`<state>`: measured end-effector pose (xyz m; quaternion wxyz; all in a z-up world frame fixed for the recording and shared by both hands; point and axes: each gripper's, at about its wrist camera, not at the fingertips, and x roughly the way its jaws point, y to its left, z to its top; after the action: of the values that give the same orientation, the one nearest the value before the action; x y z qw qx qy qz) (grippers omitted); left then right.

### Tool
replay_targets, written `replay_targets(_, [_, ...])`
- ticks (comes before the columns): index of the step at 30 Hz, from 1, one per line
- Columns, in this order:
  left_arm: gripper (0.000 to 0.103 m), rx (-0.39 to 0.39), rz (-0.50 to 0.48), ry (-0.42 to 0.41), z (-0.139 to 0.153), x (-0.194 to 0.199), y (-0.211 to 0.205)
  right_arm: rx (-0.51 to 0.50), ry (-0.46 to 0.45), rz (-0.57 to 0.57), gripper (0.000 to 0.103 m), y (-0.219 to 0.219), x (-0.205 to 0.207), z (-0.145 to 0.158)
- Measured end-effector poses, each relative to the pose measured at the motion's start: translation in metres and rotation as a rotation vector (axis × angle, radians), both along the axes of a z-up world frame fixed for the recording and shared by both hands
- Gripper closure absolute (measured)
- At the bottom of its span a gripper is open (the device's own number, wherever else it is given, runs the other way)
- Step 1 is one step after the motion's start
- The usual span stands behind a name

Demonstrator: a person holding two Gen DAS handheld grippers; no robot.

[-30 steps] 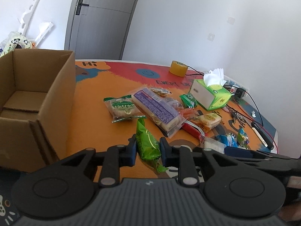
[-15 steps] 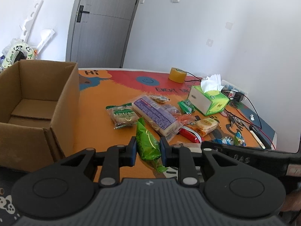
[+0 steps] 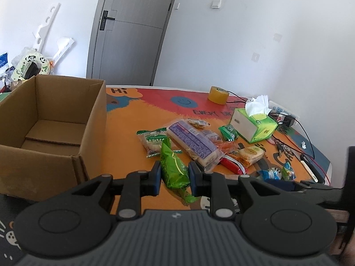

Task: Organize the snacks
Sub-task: 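Lift the green snack bag with the left tool while the right tool lifts the white bread bag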

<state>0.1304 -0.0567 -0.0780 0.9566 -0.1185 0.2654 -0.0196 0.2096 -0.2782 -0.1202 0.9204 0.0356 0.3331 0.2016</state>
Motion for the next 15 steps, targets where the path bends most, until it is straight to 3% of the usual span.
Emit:
replay_targets(2, [0.079,-0.008,-0.004,0.000,-0.001,-0.001,0.002,0.000,0.035,-0.046,0.005,0.002,0.005,-0.006])
replay_targets(5, [0.079,-0.023,-0.008,0.003,-0.003,-0.003,0.006,-0.069,0.062,-0.083,0.027,0.013,0.009,-0.017])
replay_targets(7, [0.079,-0.024,-0.008,-0.001,-0.002,-0.004,0.008,-0.161,0.024,-0.078,0.045,0.022,0.003,-0.017])
replay_targets(8, [0.079,-0.022,-0.005,-0.004,-0.002,-0.005,0.009,-0.160,0.026,-0.073,0.054,0.022,0.002,-0.014])
replay_targets(11, [0.079,-0.023,-0.002,-0.007,0.001,-0.006,0.011,-0.067,0.056,-0.066,0.055,0.013,-0.002,-0.006])
replay_targets(15, [0.079,-0.018,0.001,-0.037,0.011,-0.008,0.013,-0.053,0.005,-0.054,0.055,0.017,-0.014,0.011])
